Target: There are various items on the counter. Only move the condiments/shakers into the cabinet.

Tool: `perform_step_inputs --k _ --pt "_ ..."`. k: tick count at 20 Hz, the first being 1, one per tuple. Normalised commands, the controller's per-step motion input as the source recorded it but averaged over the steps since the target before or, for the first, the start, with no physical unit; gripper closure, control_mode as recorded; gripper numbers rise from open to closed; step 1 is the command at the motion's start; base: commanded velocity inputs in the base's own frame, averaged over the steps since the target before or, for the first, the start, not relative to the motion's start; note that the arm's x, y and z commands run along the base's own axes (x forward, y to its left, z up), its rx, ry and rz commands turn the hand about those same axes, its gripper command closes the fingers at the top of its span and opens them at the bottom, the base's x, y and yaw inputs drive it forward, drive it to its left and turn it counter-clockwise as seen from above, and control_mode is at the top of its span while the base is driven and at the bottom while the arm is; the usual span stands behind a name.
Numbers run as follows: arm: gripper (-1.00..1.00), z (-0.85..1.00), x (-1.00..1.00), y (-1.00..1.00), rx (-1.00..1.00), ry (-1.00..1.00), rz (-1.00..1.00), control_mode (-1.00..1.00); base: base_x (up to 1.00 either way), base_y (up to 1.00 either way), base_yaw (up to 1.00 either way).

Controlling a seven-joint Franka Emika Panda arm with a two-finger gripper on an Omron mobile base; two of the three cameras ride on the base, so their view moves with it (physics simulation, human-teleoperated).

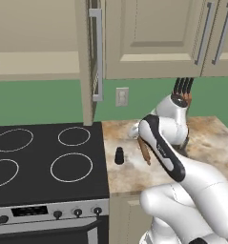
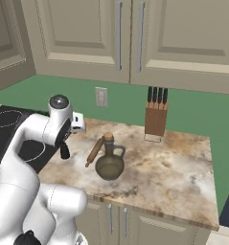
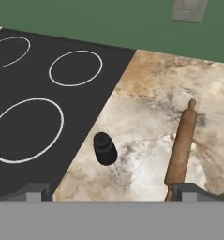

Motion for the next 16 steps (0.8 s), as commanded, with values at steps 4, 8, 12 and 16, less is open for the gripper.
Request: perform_step_inputs --k 4,8,12,16 --pt "-1.00 -0.60 0.00 0.08 0.00 0.00 0.04 -1.00 0.00 0.00 0.00" --pt "-1.00 -0.51 0.00 0.07 0.00 0.00 0.03 -1.00 0.00 0.00 0.00" --pt "-1.00 -0.41 0.00 0.10 0.00 0.00 0.02 -1.00 0.00 0.00 0.00" --pt "-1.00 -0.39 0.00 0.10 0.00 0.00 0.01 -1.00 0.00 0.00 0.00"
